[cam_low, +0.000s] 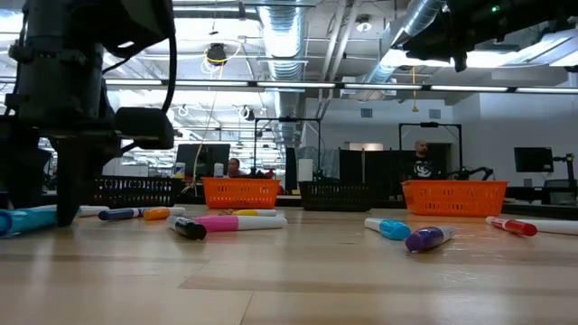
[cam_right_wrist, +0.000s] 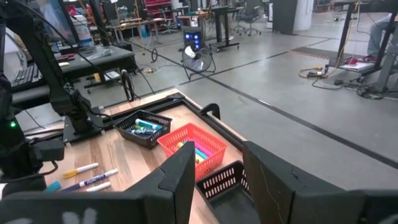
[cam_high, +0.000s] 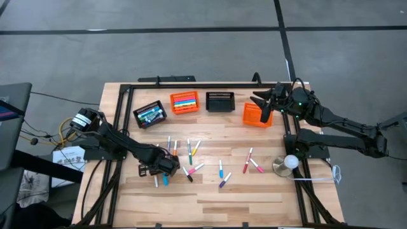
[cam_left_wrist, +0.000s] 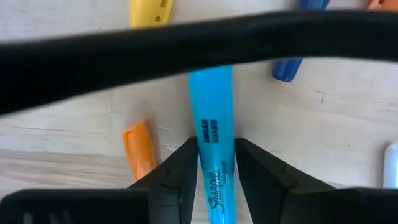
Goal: Pick & Place Markers
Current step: Put the large light blue highlighter pen into the left orange bin
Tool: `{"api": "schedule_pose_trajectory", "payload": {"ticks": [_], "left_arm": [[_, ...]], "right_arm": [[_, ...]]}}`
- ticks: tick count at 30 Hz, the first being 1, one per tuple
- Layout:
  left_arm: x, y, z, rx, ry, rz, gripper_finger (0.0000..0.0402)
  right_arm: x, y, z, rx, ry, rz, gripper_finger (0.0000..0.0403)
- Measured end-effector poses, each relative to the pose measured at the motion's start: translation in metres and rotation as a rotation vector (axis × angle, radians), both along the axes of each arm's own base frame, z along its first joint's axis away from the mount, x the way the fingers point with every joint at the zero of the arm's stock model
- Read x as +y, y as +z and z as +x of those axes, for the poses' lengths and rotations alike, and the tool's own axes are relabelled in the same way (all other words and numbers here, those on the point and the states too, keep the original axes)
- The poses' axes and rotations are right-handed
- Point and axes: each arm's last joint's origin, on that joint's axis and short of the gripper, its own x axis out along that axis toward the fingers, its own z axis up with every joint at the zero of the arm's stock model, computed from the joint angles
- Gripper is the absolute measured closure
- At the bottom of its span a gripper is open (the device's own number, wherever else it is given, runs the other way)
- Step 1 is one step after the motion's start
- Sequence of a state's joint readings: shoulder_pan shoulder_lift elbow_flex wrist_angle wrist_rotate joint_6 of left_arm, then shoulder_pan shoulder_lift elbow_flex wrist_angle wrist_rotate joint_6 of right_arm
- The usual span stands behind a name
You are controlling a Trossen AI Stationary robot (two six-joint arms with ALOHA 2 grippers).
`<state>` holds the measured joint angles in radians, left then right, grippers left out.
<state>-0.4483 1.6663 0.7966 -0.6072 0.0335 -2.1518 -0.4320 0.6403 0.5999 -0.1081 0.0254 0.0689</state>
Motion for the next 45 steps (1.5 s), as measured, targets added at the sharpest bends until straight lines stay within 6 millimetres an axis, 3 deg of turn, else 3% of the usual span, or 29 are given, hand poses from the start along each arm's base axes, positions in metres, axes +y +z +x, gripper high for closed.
{"api": "schedule_pose_trajectory", "payload": {"ticks": [5,10,22,34,45], "left_arm": [[0.001,0.001,0.001,0.004,0.003,0.002,0.0298],[0.002,0.008,-0.002,-0.027,0.004,0.007,0.0336],[0.004,0.019,-0.005,-0.072,-0.021,0.010,0.0330],[0.014,0.086,-0.022,-0.424,-0.155,0.073,0.0335],[0.028,0.135,-0.034,-0.766,-0.464,0.385,0.0332]], "right_arm": [[0.000,0.001,0.000,-0.014,-0.001,-0.005,0.0278],[0.000,0.004,0.000,-0.035,-0.001,-0.015,0.0278],[0.000,0.004,0.000,-0.034,-0.001,-0.015,0.0278],[0.000,0.003,0.000,-0.031,-0.001,-0.014,0.0278],[0.000,0.003,0.000,-0.026,0.000,-0.024,0.0278]]}}
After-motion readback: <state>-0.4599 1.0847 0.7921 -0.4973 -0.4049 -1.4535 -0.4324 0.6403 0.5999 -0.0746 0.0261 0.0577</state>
